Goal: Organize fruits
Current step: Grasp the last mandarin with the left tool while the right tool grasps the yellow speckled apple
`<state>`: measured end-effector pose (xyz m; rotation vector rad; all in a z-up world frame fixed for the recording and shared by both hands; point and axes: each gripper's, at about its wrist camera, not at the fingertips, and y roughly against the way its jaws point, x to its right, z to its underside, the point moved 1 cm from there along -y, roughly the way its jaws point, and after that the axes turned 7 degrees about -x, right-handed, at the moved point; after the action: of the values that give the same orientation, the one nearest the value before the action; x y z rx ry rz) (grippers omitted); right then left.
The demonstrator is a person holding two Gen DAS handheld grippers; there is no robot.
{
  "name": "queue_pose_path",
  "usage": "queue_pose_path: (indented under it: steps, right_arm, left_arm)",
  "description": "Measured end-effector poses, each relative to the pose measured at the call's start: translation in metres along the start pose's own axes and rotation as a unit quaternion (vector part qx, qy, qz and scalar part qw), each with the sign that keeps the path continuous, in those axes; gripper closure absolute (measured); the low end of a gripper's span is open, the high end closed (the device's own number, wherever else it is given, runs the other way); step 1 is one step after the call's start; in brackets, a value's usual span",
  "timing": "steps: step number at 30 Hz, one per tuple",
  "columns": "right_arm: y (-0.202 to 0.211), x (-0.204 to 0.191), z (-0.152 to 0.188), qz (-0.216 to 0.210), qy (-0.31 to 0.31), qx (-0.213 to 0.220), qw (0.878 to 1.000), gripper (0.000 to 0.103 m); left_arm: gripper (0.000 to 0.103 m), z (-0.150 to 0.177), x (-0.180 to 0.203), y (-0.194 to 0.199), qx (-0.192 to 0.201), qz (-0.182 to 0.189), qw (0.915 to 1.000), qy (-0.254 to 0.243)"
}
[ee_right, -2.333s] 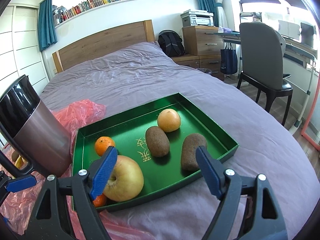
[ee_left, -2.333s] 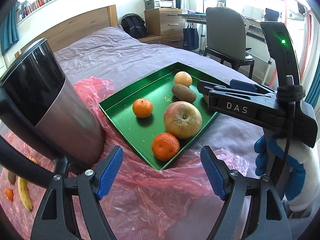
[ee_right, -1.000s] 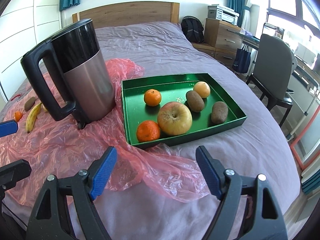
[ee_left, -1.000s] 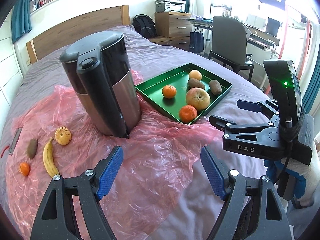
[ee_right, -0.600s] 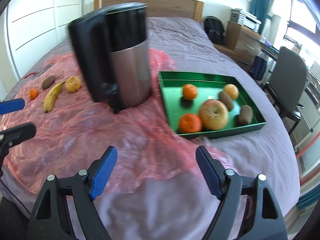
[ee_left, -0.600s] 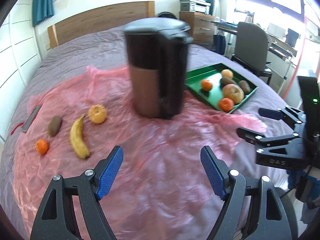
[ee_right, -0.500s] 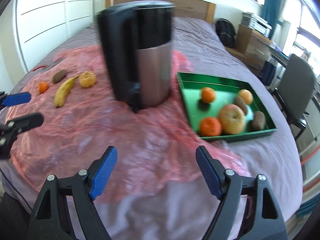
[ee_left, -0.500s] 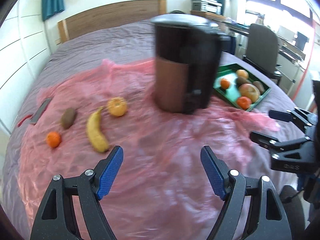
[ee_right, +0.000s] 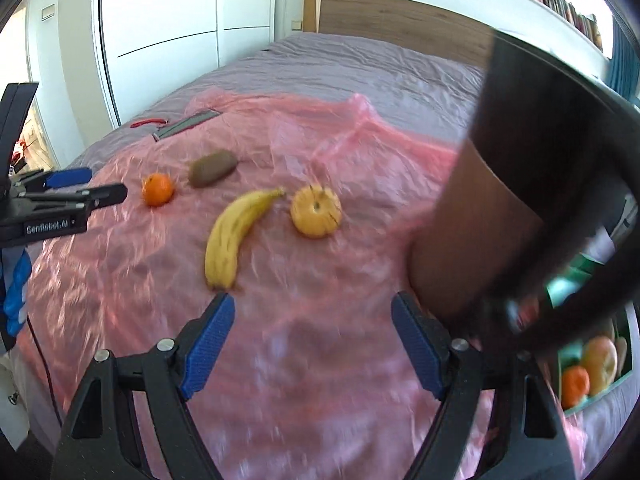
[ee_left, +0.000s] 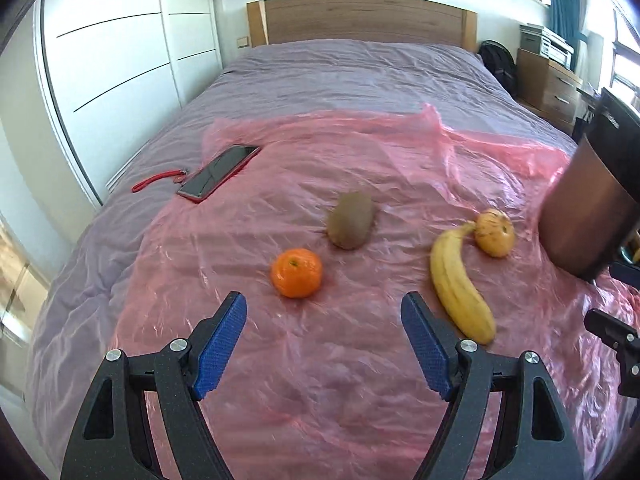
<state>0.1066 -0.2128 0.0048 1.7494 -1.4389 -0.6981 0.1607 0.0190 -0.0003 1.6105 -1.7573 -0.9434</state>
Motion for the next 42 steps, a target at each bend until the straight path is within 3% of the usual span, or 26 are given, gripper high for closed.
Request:
queue_pose_path:
  steps: [5, 15, 20, 22, 28, 42]
  right_arm:
    - [-0.046, -0.009, -0.037, 0.004, 0.012, 0.0, 1.0, 0.0]
    - [-0.112, 0.007, -0.063, 0.015, -0.002, -0.03, 0.999, 0.001]
    - [-0.128, 0.006, -0.069, 0.008, 0.008, -0.039, 0.999, 0.022]
    - [-0.134, 0.003, -0.07, 0.003, 0.013, -0.046, 0.999, 0.04]
    - [-0.137, 0.004, -0.069, -0.005, 0.012, -0.045, 0.999, 0.041]
    - [-0.125, 0.009, -0.068, -0.012, -0.002, -0.031, 0.999, 0.042]
  left_arm:
    - [0.028, -0.013, -0.017, -0.032, -0.004, -0.003, 0.9998, 0.018]
    - [0.028, -0.017, -0.023, -0.073, -0.033, 0.008, 0.9991, 0.024]
    - [0.029, -0.018, -0.023, -0.082, -0.039, 0.014, 0.9987, 0.028]
    - [0.033, -0.018, -0.022, -0.084, -0.042, 0.016, 0.9986, 0.027]
    - [0.059, -0.018, -0.022, -0.096, -0.056, 0.023, 0.9977, 0.029]
    - [0.063, -0.018, -0.026, -0.098, -0.05, 0.028, 0.9978, 0.033]
